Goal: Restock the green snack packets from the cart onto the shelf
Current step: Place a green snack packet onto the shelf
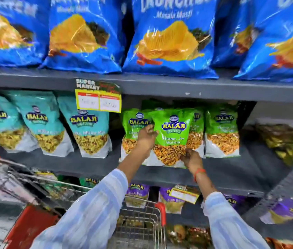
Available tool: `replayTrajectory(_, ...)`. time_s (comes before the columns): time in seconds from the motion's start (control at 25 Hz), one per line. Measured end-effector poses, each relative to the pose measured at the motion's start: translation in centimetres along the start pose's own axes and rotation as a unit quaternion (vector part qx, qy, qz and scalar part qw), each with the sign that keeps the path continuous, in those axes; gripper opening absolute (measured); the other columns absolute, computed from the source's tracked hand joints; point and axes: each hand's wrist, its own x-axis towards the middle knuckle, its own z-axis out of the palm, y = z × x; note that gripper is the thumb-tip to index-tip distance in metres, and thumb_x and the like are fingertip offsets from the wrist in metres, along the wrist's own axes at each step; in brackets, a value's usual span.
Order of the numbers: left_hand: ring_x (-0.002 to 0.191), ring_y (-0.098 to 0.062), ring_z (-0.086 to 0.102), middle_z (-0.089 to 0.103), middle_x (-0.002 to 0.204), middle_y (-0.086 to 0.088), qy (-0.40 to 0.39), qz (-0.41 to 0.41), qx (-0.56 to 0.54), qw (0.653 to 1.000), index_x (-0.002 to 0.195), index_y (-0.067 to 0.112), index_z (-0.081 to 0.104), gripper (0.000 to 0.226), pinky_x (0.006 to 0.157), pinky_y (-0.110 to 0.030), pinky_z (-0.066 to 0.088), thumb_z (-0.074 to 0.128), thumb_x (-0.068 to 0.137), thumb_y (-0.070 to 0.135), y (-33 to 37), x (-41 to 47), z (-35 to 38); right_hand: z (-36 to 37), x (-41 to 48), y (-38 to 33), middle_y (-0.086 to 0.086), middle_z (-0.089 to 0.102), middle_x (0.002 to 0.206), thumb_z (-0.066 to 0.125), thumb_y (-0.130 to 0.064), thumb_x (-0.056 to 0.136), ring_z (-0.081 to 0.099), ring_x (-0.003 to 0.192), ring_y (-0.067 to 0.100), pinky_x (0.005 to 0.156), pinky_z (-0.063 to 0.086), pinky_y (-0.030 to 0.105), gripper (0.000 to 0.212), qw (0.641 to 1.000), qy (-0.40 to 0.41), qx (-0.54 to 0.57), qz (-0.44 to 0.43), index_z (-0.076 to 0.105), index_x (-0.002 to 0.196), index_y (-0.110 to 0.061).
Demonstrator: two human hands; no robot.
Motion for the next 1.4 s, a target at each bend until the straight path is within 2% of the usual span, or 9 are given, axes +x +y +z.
replayTrajectory(0.24,0.095,-0.016,0.045,0.051,0.099,-0.003,0.026,0.022,0.064,0.997,0.114,0.007,0.057,0.028,0.084,-0.024,0.034,0.056,0.087,0.002,-1.9,2.7,1.1,0.7,2.4,1.7,0.008,0.043,0.059,0.059,0.001,0.084,0.041,0.073,0.021,0.063,0.025,0.029,0.046,0.997,0.019,-0.067,0.036,0.035,0.051,-0.019)
replayTrajectory(0.4,0.097,-0.02,0.047,0.056,0.094,-0.003,0.033,0.026,0.055,0.998,0.094,0.008,0.059,0.008,0.089,-0.027,0.037,0.058,0.087,0.005,-1.8,2.5,1.2,0.5,1.9,1.4,0.019,0.055,0.086,0.06,-0.007,0.085,0.053,0.081,0.027,0.069,0.038,0.034,0.011,0.995,0.022,-0.064,0.069,0.053,0.084,0.002)
replayTrajectory(0.48,0.103,-0.028,0.055,0.062,0.105,-0.016,0.059,0.04,0.057,0.996,0.103,0.003,0.058,0.017,0.092,-0.028,0.041,0.058,0.086,0.004,-1.8,1.7,0.7,1.0,0.4,0.8,0.022,0.06,0.109,0.061,-0.006,0.084,0.057,0.101,0.034,0.089,0.045,0.039,0.031,0.991,0.112,-0.039,0.056,0.056,0.113,0.004)
replayTrajectory(0.64,0.108,-0.03,0.059,0.063,0.115,-0.022,0.11,0.109,0.071,0.985,0.112,-0.004,0.055,0.028,0.088,-0.023,0.046,0.052,0.085,-0.008,-2.8,-1.6,-2.3,4.0,-3.7,-1.4,0.019,0.058,0.11,0.058,0.002,0.081,0.054,0.104,0.033,0.093,0.046,0.042,0.032,0.963,0.252,0.009,-0.096,0.057,0.112,-0.003)
replayTrajectory(0.8,0.092,-0.017,0.059,0.065,0.099,-0.009,0.145,0.105,0.079,0.981,0.106,-0.002,0.059,0.023,0.078,-0.018,0.049,0.053,0.084,-0.007,-6.8,-6.2,-9.2,10.1,-7.7,-3.0,0.013,0.055,0.108,0.056,0.002,0.084,0.051,0.097,0.015,0.086,0.042,0.008,0.026,0.969,0.158,0.047,-0.186,0.056,0.109,-0.005)
replayTrajectory(1.0,0.065,0.004,0.056,0.061,0.09,-0.01,0.263,-0.001,0.058,0.963,0.103,-0.007,0.06,0.019,0.058,-0.002,0.044,0.055,0.084,-0.007,-15.3,-11.0,-20.7,20.3,-11.5,-1.7,0.018,0.058,0.102,0.055,0.001,0.083,0.058,0.092,0.027,0.085,0.045,0.023,0.023,0.98,0.013,0.047,-0.19,0.058,0.106,-0.002)
replayTrajectory(1.12,0.07,-0.012,0.052,0.057,0.087,-0.013,0.312,-0.089,0.103,0.94,0.092,-0.008,0.06,0.011,0.066,-0.023,0.045,0.058,0.082,-0.004,-20.9,-12.8,-28.0,27.7,-13.6,0.6,0.019,0.06,0.101,0.056,0.0,0.08,0.06,0.088,0.031,0.082,0.051,0.037,0.023,0.982,-0.087,0.023,-0.166,0.059,0.103,-0.002)
replayTrajectory(1.32,0.053,-0.015,0.052,0.057,0.066,-0.015,0.194,-0.326,0.242,0.893,0.065,-0.005,0.06,0.019,0.048,-0.024,0.033,0.062,0.083,0.001,-29.6,-12.6,-36.8,37.9,-15.6,7.4,0.023,0.065,0.098,0.058,0.003,0.08,0.063,0.09,0.035,0.081,0.049,0.04,0.022,0.955,-0.271,-0.077,-0.097,0.06,0.101,0.002)
replayTrajectory(1.4,0.062,-0.027,0.065,0.06,0.074,-0.04,0.213,-0.374,0.217,0.876,0.075,-0.018,0.06,0.018,0.041,-0.023,0.037,0.064,0.081,-0.002,-31.9,-12.5,-37.8,41.0,-15.4,9.6,0.028,0.066,0.097,0.059,0.003,0.08,0.063,0.092,0.036,0.08,0.049,0.039,0.021,0.926,-0.36,-0.112,-0.038,0.061,0.101,0.005)
